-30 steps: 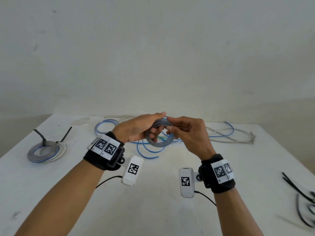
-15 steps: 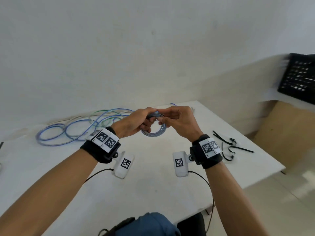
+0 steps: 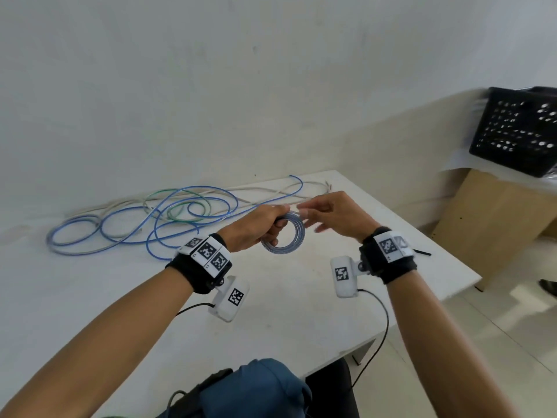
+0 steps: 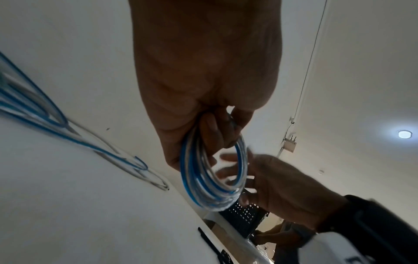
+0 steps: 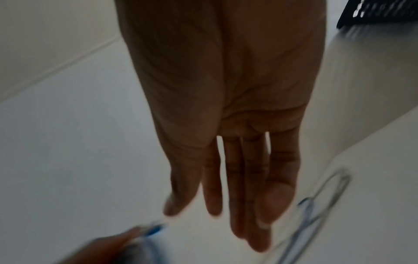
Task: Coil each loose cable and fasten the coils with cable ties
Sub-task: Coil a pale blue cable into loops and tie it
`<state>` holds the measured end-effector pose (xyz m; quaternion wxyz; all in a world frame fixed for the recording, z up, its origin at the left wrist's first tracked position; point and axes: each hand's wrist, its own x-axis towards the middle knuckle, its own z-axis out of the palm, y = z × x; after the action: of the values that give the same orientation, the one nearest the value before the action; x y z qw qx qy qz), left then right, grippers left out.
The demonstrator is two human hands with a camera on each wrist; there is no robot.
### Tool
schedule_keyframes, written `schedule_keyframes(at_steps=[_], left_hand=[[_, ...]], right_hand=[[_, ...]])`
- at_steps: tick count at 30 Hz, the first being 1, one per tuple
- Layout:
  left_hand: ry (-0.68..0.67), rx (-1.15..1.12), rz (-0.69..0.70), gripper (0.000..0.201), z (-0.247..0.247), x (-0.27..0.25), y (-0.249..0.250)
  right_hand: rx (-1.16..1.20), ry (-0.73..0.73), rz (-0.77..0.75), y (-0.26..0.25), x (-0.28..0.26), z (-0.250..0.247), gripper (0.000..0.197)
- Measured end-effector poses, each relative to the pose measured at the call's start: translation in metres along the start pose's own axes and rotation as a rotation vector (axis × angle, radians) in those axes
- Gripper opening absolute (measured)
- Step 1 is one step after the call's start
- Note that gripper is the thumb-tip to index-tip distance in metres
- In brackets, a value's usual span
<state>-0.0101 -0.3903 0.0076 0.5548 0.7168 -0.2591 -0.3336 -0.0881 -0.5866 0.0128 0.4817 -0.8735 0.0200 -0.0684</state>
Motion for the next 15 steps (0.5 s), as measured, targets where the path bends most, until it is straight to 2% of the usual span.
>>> schedule_keyframes(at_steps=[2,4,6,9,15], left_hand=[[-0.008,0.001,-0.025,0.045,0.003,0.001,-0.007],[-0.023,0.003,-0.038,0.044,0.004,0.002,-0.011],[-0.039,-0.006,-0.044,0.043,0.005,0.004,-0.013],[-0.044,-0.004,-0.043,0.042,0.006,0.006,-0.017],[-0.016,-0.032,-0.023,0.041,0.003,0.009,-0.021]], right_hand=[[-0.269,-0.075,0.172,0.026,0.006,-0.023,0.012],[-0.578,-0.225,0.403,0.051,0.007,-0.040,0.026],[-0.763,-0.356,0.548,0.067,0.000,-0.045,0.037],[-0.871,-0.424,0.586,0.082,-0.006,-0.040,0.032],[-0.866,-0.405,0.535,0.089,0.003,-0.040,0.008]])
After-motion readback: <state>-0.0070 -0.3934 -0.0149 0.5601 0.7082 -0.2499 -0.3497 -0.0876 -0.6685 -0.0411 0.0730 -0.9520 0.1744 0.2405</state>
